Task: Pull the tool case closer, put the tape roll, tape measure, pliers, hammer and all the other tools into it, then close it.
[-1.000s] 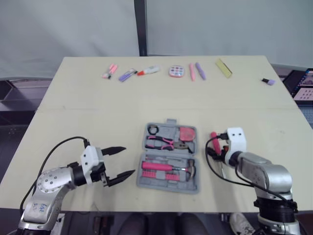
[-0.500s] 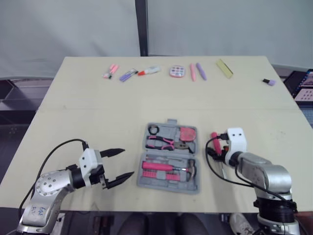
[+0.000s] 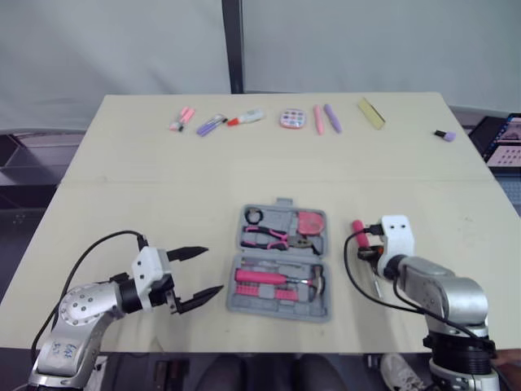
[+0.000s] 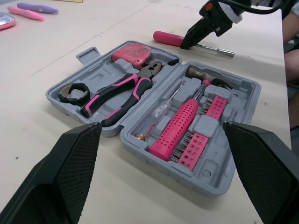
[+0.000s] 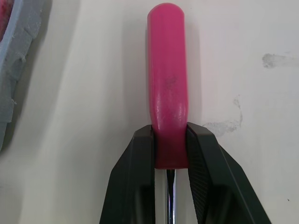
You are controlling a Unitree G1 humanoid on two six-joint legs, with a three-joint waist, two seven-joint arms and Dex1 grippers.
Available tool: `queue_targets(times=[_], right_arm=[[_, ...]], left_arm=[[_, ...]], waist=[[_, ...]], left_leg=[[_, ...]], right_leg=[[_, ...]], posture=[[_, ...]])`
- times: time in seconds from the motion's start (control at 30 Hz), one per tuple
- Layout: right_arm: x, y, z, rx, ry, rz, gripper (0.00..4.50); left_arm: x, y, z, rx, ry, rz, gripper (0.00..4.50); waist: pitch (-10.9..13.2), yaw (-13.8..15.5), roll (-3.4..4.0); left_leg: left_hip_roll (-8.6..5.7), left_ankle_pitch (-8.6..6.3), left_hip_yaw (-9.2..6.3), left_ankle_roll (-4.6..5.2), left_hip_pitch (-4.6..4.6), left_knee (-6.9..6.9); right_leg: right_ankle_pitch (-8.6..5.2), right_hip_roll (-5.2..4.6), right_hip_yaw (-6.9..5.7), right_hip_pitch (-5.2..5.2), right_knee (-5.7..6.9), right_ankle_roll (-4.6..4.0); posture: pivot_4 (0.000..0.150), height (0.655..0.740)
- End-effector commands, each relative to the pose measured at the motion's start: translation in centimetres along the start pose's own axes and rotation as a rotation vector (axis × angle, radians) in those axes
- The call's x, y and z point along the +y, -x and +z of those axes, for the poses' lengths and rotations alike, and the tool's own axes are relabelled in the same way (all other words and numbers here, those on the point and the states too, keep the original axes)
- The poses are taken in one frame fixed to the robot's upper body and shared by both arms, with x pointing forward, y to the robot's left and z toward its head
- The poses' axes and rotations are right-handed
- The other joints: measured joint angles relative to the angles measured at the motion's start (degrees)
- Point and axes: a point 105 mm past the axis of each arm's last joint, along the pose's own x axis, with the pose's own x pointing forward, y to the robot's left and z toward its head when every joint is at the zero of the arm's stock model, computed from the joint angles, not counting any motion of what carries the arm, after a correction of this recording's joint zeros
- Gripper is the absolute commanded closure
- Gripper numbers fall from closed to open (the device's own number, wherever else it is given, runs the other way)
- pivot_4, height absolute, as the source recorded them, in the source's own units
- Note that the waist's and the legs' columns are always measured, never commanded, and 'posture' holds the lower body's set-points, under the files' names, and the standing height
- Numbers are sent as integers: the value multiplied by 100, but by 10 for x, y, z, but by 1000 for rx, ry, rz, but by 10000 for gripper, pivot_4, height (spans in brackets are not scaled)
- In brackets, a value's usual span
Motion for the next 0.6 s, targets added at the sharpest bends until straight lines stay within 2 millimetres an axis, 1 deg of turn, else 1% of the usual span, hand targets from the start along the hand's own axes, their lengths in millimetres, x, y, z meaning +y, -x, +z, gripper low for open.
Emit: queue_targets(times=[0.03,0.1,0.17,0.23,0.33,0.43,0.5,0.6], right_arm=[[6,19,22,-51,104,53,40911],[12,28,28,-53,157,93,40911],[26,45,36,-23,294,164,40911],[52,67,40,47,466,295,40911],[81,88,37,118,637,476,40911],[99,96,34,164,733,590,40911],[113,99,31,196,792,662,40911],[130,101,25,247,872,735,40911]], left_arm=[[1,2,1,0,3,-30,0],[3,3,1,1,7,-42,0],[6,9,1,11,13,-62,0],[9,17,1,31,10,-100,0],[11,25,-1,63,-4,-155,0],[17,29,-4,81,-26,-159,0],[21,30,-6,84,-31,-157,0],[21,31,-9,89,-36,-168,0]], waist=[[4,6,8],[6,11,9],[13,10,15],[17,-7,19],[27,-35,6],[42,-31,-25],[45,-30,-30],[52,-37,-43]], left_leg=[[-1,0,0,0,-6,2],[-1,0,0,0,-39,16],[-1,0,0,0,-42,20],[1,1,1,1,-49,22],[11,3,3,-4,-53,17],[13,4,-1,-5,-53,15],[7,4,0,-5,-61,18],[6,4,0,-4,-69,28]], right_leg=[[0,0,0,-3,0,0],[0,0,-1,-27,1,0],[0,0,-3,-29,4,0],[0,0,-3,-34,1,0],[-1,2,-6,-43,-2,-1],[0,-1,-9,-53,-1,-1],[0,-7,-8,-57,2,-1],[0,-9,-12,-70,3,-1]], posture=[[1500,7134],[1500,7134],[1500,7134],[1500,7134],[1500,7134],[1500,7134],[1500,7134],[1500,7134]])
